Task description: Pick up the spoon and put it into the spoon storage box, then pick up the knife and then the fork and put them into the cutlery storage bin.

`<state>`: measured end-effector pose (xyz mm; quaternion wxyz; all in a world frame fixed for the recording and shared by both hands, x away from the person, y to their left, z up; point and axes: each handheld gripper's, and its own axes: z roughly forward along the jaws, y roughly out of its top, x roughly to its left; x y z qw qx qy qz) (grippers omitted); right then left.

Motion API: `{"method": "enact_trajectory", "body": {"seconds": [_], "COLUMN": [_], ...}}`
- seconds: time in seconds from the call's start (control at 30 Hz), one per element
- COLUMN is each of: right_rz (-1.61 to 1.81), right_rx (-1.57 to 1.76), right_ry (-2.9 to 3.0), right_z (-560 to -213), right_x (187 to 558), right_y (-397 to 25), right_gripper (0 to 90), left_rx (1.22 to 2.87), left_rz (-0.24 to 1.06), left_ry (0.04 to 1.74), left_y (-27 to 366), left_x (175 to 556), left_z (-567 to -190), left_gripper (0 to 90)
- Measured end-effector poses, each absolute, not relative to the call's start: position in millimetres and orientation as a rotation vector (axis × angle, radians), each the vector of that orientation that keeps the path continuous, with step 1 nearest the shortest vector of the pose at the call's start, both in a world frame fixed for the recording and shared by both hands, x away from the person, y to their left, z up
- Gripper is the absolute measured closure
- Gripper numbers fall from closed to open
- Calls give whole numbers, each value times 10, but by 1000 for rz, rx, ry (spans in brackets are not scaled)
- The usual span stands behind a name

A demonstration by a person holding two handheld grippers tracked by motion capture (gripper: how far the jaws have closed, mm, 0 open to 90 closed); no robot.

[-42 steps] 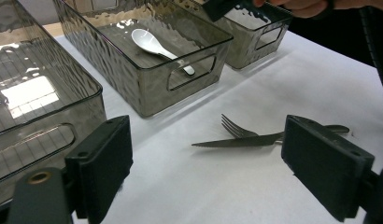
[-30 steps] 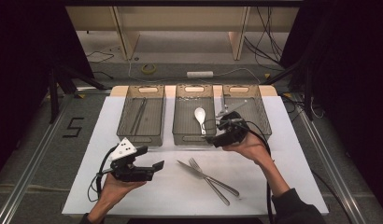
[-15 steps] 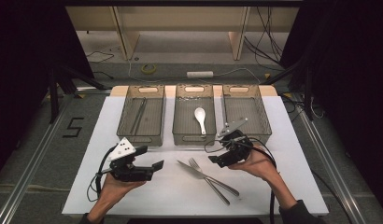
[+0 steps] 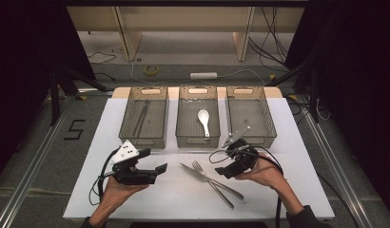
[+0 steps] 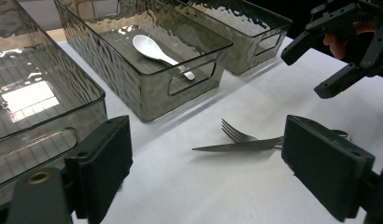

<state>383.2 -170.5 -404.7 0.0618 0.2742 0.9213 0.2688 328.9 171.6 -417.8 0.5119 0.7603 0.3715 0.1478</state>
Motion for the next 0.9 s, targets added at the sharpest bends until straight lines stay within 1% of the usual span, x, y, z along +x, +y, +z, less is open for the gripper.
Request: {"method": "enact_trajectory", "body": {"seconds": [0.27,0.47,0.77,0.9], "right_rz": [759,701,641,618], "right_rx": [828,826,786,769], "right_ry": [2812,2844,2883,2903], "right_z": [-4144,-4193,-4273,-4324], "right_x": [3815,3777,3728,3716], "right_y": [-1721,-1718,-1682,-1649], "right_gripper": [232,238,275,317], "left_rx": [1825,1825,1827,1827], "left_rz": [357,355,361,362], "left_ry": [891,891,891,891], "left_y": [1727,1722,1721,1722], "left_x": [3289,3286,3288,3287], "left_z": [-4175,-4175,-4176,-4177], "left_gripper": [158,158,158,158]}}
